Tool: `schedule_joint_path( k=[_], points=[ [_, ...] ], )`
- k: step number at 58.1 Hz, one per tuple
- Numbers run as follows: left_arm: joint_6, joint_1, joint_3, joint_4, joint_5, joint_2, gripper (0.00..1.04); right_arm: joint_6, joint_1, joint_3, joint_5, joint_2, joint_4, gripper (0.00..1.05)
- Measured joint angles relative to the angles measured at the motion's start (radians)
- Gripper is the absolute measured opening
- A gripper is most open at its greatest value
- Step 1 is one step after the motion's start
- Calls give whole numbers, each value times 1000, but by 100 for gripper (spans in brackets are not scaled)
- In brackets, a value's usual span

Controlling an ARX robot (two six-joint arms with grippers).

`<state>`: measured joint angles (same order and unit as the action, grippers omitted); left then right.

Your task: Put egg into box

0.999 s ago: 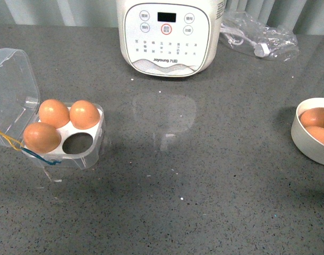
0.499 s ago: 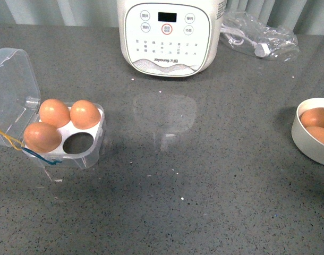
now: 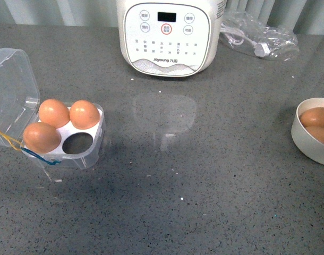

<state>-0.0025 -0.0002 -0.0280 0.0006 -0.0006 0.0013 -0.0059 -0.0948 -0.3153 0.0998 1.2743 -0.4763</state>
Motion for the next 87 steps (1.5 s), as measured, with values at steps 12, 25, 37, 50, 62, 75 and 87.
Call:
schedule_joint_path(
  k=[12, 25, 37, 50, 62, 75, 87],
  points=[
    [0, 0, 0, 0, 0, 0, 98, 14, 20, -60, 20, 121, -47, 97],
    [0, 0, 0, 0, 0, 0, 98, 13, 42, -113, -4, 240, -84, 97],
    [0, 0, 0, 0, 0, 0, 98, 13, 50, -137, -11, 307, -99, 97],
    [0, 0, 0, 0, 0, 0, 98, 8, 59, -156, -26, 368, -117, 88],
    [0, 0, 0, 0, 0, 0, 98, 6, 63, -166, -19, 395, -129, 50],
    [0, 0, 0, 0, 0, 0, 98, 5, 72, -166, -19, 391, -133, 40],
    [0, 0, 0, 0, 0, 0, 98, -2, 85, -155, -11, 303, -70, 40]
  ],
)
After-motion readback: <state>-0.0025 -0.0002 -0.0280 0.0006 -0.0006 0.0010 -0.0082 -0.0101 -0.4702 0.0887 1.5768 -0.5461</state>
